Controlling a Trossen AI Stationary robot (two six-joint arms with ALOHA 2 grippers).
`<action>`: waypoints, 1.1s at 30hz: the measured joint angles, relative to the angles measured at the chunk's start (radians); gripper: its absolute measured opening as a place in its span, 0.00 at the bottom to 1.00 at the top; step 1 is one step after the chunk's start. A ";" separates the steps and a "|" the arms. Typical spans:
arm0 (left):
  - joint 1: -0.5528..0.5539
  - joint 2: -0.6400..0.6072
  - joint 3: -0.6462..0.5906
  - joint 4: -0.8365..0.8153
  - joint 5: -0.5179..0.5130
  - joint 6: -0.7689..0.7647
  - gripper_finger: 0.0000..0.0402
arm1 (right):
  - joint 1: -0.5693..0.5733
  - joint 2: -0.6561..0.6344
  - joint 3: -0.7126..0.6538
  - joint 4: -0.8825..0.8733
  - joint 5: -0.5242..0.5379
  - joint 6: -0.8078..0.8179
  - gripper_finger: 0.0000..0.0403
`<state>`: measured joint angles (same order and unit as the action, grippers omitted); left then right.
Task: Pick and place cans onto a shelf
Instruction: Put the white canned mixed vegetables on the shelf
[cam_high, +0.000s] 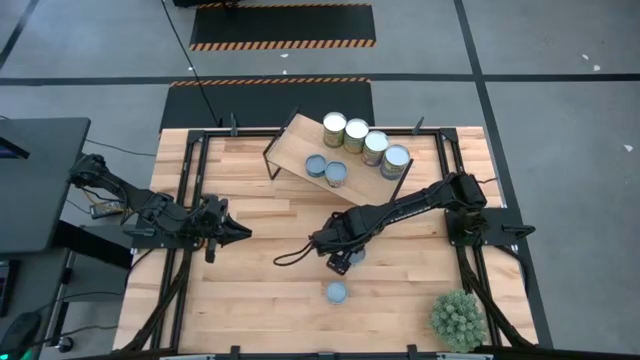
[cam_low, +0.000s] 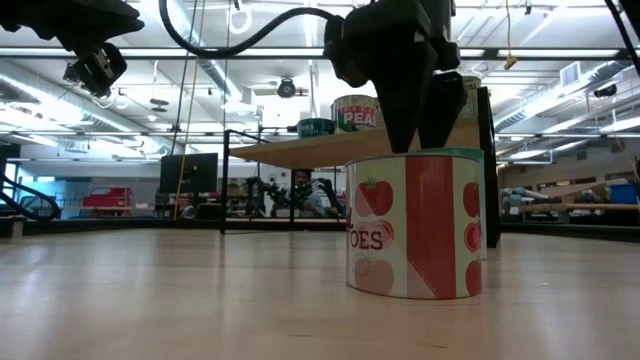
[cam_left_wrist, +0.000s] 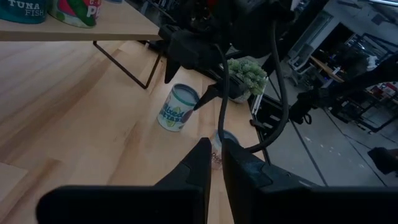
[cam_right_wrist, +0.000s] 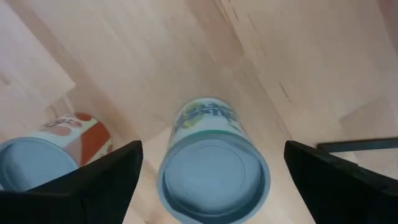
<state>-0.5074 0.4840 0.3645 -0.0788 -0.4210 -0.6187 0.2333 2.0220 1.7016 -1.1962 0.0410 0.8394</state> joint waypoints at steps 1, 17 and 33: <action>0.000 0.000 0.000 0.000 0.000 0.000 0.11 | 0.000 0.000 0.000 0.001 -0.001 0.000 0.99; 0.000 0.000 0.000 0.000 0.000 0.001 0.11 | 0.021 0.000 -0.006 -0.032 -0.061 0.017 0.99; 0.000 0.000 0.000 0.000 0.000 -0.006 0.11 | 0.029 0.001 -0.071 0.076 -0.063 -0.031 0.97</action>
<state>-0.5072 0.4842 0.3645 -0.0784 -0.4210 -0.6243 0.2626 2.0232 1.6302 -1.1199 -0.0219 0.8089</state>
